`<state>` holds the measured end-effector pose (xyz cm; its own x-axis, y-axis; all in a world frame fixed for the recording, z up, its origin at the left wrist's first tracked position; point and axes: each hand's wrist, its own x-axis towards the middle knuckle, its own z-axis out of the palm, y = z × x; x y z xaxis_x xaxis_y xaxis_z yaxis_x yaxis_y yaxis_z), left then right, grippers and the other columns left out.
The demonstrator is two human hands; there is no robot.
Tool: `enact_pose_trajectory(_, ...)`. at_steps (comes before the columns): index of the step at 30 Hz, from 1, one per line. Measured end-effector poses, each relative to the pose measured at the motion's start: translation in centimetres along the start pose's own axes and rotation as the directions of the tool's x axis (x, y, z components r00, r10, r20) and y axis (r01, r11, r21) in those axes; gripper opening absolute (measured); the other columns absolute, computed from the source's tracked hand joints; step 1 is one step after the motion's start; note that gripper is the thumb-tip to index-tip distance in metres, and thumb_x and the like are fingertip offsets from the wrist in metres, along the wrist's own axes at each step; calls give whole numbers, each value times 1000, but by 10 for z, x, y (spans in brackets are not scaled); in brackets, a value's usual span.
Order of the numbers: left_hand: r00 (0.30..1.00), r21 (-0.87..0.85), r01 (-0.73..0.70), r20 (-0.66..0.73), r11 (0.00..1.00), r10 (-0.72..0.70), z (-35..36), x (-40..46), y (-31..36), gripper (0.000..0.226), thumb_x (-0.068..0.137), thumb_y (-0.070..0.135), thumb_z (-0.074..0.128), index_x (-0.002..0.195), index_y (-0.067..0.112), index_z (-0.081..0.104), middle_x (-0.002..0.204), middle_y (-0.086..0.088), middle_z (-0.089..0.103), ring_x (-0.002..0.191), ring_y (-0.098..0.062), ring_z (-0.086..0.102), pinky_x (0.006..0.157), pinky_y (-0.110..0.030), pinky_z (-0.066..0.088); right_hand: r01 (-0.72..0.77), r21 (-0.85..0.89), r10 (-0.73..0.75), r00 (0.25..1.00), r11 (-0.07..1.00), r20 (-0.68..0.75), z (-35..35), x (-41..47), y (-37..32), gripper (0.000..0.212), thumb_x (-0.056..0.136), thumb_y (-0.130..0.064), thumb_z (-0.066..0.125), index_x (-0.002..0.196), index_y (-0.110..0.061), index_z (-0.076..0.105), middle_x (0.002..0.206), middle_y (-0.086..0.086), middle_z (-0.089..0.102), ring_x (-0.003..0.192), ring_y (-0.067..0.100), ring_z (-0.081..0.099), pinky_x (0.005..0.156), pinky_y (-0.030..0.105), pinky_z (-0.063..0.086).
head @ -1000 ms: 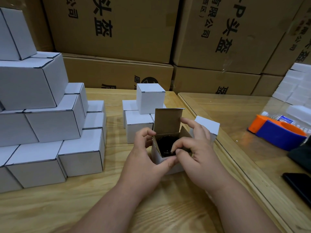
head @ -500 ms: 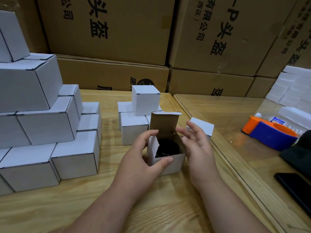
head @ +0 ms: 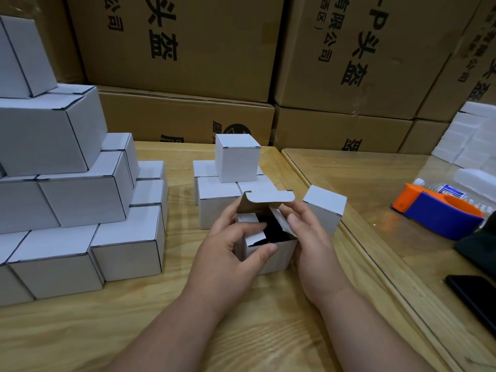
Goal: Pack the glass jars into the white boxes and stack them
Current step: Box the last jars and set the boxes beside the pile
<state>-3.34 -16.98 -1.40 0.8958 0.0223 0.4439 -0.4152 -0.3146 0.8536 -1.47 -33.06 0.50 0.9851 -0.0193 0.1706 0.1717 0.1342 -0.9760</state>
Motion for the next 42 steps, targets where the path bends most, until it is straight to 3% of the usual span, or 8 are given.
enact_pose_trajectory(2,1000,-1,10,-6,1000,-10,-1,1,1,35,71,54,80,105,53,74,148,45,34,135,3,50,103,-43,52,20,7,-20,999,1000,49,1,-3,-1,57,91,-54,60,137,-19,59,138,5,65,134,26,56,116,56,38)
enact_pose_trajectory(5,1000,24,-13,14,1000,12,-2,1,4,40,71,57,76,108,69,63,142,54,30,134,-5,53,100,-35,53,38,1,-38,998,999,52,4,-6,-4,79,78,-65,68,139,-15,55,136,8,66,131,27,59,116,59,38)
enact_pose_trajectory(11,999,-10,-32,9,999,32,0,2,1,39,74,49,78,112,53,70,150,34,41,132,8,50,100,-42,53,90,-3,-90,996,996,10,4,-6,-3,66,76,-56,67,124,-11,61,123,12,70,117,28,66,104,51,48)
enact_pose_trajectory(17,1000,-31,-19,6,999,19,-1,1,3,32,77,47,76,108,44,75,149,30,45,135,11,45,104,-36,51,133,-41,-133,991,990,2,1,-6,-2,35,75,-50,72,102,-28,67,114,-5,74,102,9,70,82,21,53)
enact_pose_trajectory(24,993,-284,72,-74,956,-97,-4,-1,13,28,71,59,72,83,42,54,132,27,63,94,-6,70,71,-14,50,132,-25,-132,991,991,16,1,-8,-3,23,86,-30,71,105,-19,65,119,-4,73,101,6,69,83,19,53)
enact_pose_trajectory(31,998,-210,17,-61,978,-31,-3,-4,10,32,82,32,71,108,45,59,121,24,66,108,7,63,78,-13,49,107,2,-107,993,994,43,2,-9,-3,35,69,-32,76,96,-17,60,128,0,70,112,7,67,88,21,52)
enact_pose_trajectory(35,997,-139,-21,-76,990,10,-1,-4,10,19,80,23,69,95,35,67,127,16,63,122,-4,59,84,-14,46,107,-9,-106,991,994,79,0,-10,-3,22,73,-21,72,90,-20,58,130,0,68,107,4,67,84,19,52)
enact_pose_trajectory(42,997,-187,12,-72,982,-26,-4,-2,11,20,73,52,64,87,39,71,131,15,60,120,-1,59,82,-17,48,100,-64,-90,986,993,142,-2,-9,-5,15,75,-19,67,79,-32,59,130,-8,67,110,5,65,89,23,47)
